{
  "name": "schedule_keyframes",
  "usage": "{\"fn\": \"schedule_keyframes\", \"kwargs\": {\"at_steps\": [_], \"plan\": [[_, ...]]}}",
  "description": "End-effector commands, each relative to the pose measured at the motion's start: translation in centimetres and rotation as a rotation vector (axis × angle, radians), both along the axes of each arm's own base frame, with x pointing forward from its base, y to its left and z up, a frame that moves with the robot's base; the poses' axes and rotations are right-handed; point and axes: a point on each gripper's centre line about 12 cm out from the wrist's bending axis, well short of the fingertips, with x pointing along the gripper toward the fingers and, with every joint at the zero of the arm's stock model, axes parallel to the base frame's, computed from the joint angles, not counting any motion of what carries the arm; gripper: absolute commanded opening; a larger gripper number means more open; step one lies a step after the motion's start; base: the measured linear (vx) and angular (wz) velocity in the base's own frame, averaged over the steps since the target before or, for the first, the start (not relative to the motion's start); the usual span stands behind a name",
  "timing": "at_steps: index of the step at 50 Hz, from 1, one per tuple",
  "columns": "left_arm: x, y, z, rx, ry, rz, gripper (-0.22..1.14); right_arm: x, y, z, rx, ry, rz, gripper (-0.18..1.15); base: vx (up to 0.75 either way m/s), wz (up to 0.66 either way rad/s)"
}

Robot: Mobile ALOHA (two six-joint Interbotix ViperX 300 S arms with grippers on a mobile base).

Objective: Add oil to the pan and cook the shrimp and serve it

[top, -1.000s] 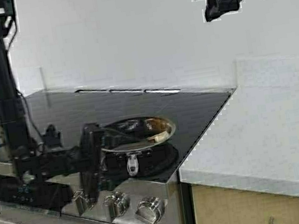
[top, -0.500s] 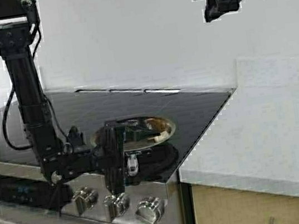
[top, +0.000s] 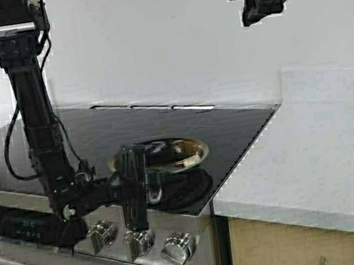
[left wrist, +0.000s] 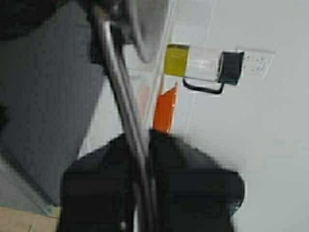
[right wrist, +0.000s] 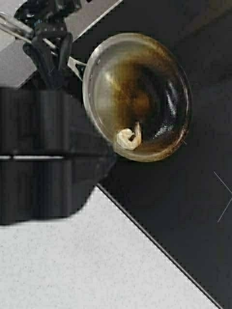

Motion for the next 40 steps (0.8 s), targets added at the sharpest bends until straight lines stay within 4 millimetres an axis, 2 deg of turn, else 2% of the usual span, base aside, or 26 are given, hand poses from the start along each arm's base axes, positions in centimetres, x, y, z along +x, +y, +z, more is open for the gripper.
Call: {"fn": "schedule_keyframes", "kwargs": {"at_steps": [1, 8, 23, 40], "plan": [[1.1, -0.5, 1.9, -0.026, -0.059, 0.008, -0.09, 0.3, 0.1, 1.5, 0.018, -0.040, -0.001, 0.06, 0.00, 0.00], [1.2, -0.5, 2.8, -0.058, -0.084, 0.010, 0.06, 0.4, 0.2, 1.5, 0.019, -0.042, -0.001, 0.06, 0.00, 0.01], [1.1, -0.2, 5.1, -0.096, -0.116, 0.036, 0.02, 0.4, 0.2, 1.5, 0.017, -0.041, 0.000, 0.06, -0.01, 0.07], [2.0, -0.4, 8.0, -0.125, -0.173, 0.044, 0.02, 0.6, 0.3, 1.0, 0.016, -0.028, -0.002, 0.06, -0.03, 0.19]]}}
